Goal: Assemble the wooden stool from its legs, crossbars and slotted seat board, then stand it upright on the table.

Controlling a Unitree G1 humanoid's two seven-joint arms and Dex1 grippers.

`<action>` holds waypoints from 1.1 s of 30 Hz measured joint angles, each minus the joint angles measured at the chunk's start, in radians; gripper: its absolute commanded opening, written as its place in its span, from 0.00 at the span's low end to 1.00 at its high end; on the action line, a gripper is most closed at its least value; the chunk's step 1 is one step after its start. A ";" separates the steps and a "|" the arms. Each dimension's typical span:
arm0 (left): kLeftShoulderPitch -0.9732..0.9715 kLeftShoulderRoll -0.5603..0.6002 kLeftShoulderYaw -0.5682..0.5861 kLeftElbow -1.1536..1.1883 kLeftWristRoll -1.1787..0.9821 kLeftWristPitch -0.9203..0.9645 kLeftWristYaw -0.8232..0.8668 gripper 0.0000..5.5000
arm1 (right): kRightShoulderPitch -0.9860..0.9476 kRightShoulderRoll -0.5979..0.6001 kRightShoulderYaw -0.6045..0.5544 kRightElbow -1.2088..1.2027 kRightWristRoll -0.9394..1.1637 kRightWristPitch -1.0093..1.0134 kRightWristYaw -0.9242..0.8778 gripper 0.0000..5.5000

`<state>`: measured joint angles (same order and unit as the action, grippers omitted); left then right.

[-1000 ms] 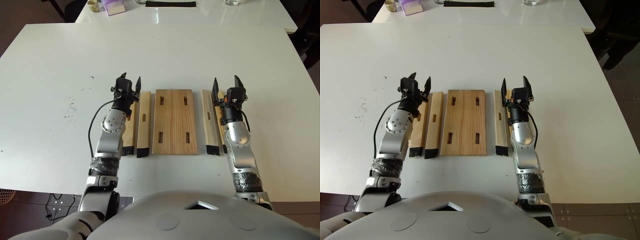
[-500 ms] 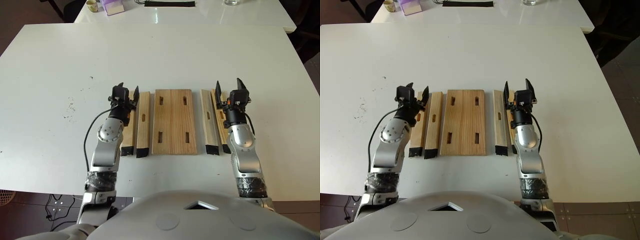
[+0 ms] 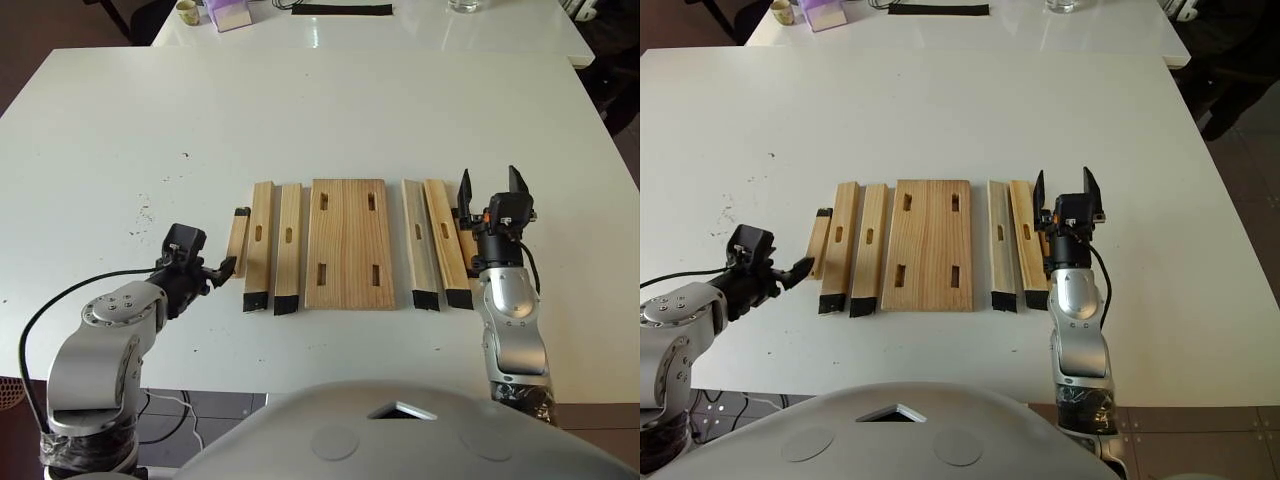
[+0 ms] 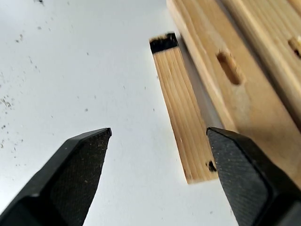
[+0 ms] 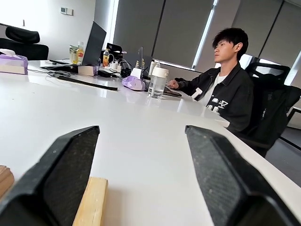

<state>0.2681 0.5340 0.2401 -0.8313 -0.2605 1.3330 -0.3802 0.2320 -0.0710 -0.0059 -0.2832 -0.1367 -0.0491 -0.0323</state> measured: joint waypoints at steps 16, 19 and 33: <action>-0.057 -0.048 -0.088 0.139 0.007 -0.069 0.096 0.69 | 0.014 0.017 0.011 -0.008 -0.004 0.017 -0.011 0.62; -0.058 -0.062 -0.092 0.187 0.013 -0.124 0.103 0.63 | 0.005 0.017 0.016 0.006 -0.004 0.017 -0.011 0.62; -0.035 -0.054 -0.130 0.322 0.043 -0.385 0.103 0.24 | -0.018 0.021 0.030 0.036 -0.007 0.015 -0.015 0.62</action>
<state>0.2333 0.4799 0.1103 -0.5090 -0.2177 0.9481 -0.2770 0.2143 -0.0497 0.0243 -0.2468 -0.1440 -0.0343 -0.0473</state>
